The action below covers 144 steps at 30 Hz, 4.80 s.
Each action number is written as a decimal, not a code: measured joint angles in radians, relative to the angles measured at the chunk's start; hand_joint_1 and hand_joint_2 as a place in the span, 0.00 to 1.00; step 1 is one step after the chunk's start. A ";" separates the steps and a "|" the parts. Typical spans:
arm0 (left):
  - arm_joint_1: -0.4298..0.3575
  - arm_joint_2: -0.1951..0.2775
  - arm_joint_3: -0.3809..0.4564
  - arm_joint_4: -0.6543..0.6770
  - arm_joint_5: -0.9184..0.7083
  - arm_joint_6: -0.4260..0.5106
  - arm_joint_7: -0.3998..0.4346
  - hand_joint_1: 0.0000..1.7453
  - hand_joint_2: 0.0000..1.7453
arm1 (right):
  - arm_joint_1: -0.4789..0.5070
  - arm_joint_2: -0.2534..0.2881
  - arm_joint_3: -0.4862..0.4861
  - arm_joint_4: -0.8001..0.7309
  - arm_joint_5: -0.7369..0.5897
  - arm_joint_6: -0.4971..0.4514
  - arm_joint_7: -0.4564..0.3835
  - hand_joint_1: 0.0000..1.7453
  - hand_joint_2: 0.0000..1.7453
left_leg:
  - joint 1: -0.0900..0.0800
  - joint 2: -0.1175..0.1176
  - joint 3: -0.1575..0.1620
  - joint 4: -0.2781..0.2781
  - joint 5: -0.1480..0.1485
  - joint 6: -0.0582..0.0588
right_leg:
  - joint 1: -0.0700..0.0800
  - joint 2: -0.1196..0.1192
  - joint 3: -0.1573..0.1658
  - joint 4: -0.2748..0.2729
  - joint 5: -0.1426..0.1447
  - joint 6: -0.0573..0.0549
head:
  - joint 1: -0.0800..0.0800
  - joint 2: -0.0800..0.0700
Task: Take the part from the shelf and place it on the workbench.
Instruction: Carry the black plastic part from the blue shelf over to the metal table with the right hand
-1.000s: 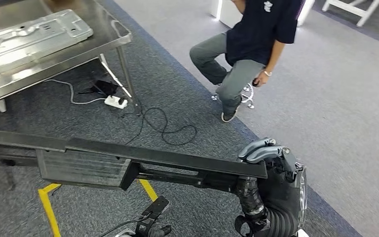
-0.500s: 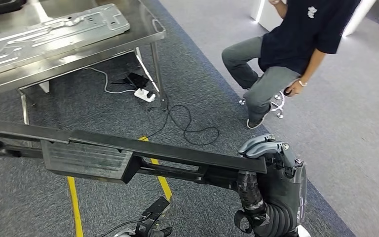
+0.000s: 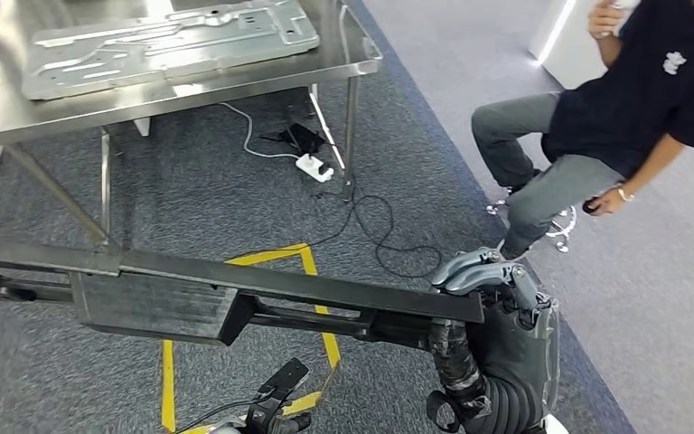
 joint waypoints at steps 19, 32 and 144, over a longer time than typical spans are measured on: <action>0.001 0.004 0.001 0.000 -0.001 -0.036 -0.041 0.00 1.00 | 0.000 0.000 0.000 0.002 -0.002 -0.013 0.006 1.00 1.00 | 0.002 0.124 -0.008 0.034 -0.017 -0.045 | 0.007 -0.093 0.144 -0.278 0.100 -0.037 | -0.016 0.000; 0.004 0.000 0.007 0.000 -0.019 -0.045 -0.027 0.00 1.00 | 0.003 -0.005 0.000 0.001 -0.028 -0.015 -0.005 1.00 1.00 | 0.008 0.019 0.012 -0.006 -0.011 -0.007 | -0.005 -0.004 0.041 -0.085 0.047 0.003 | 0.002 0.000; 0.046 0.032 0.053 0.007 -0.016 -0.075 -0.054 0.00 1.00 | -0.014 0.015 0.000 0.067 -0.069 0.017 -0.055 1.00 1.00 | 0.023 0.081 -0.045 0.023 0.000 -0.058 | -0.017 0.004 0.213 -0.276 0.038 -0.002 | 0.010 0.000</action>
